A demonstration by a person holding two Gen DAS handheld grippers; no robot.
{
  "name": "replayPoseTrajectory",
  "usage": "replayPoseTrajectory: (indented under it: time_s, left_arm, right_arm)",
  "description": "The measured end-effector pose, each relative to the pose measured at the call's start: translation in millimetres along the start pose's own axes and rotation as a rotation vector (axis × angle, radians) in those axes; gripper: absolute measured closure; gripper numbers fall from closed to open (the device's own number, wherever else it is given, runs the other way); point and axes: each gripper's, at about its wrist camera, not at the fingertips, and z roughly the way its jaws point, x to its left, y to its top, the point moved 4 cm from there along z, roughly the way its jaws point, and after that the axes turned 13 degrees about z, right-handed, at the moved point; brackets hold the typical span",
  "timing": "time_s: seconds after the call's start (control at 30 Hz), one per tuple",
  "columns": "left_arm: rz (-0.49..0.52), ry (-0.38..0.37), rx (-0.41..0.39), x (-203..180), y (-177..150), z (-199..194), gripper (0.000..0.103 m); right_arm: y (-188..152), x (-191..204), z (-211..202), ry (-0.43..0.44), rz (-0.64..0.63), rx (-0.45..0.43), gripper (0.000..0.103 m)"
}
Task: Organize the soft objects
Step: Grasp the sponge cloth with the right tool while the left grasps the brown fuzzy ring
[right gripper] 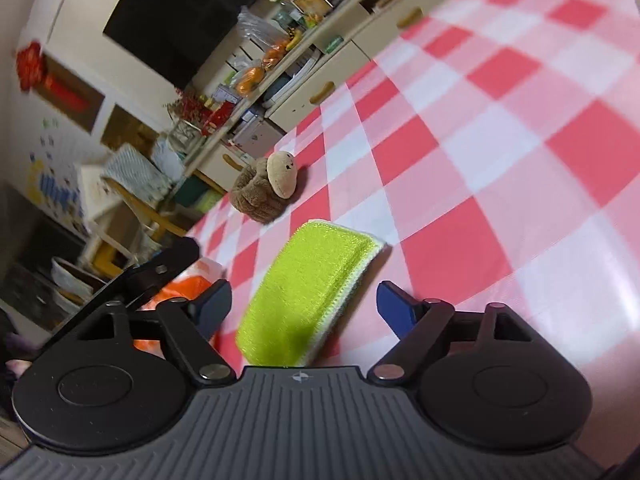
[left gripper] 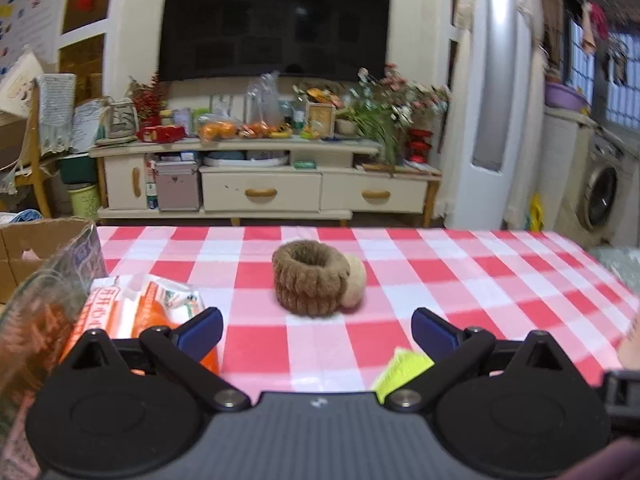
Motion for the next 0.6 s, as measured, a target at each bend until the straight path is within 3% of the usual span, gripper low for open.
replayPoseTrajectory:
  time_s: [0.23,0.4,0.5,0.6]
  left_arm:
    - [-0.028,0.084,-0.013,3,1,28,0.003]
    - [-0.098,0.068,0.059,9,-9,45,0.003]
    - [-0.101,0.061,0.059,10,-12,47,0.003]
    - [-0.140,0.033,0.074,10,-12,48,0.002]
  right_arm:
    - [-2,3,5,0.023,0.022,0.028,0.018]
    - [-3,7,6,0.028,0.000,0.042,0.027]
    - [-3,8,6,0.030,-0.013,0.038,0.029]
    - [1,6,6,0.014,-0.028,0.026,0.038]
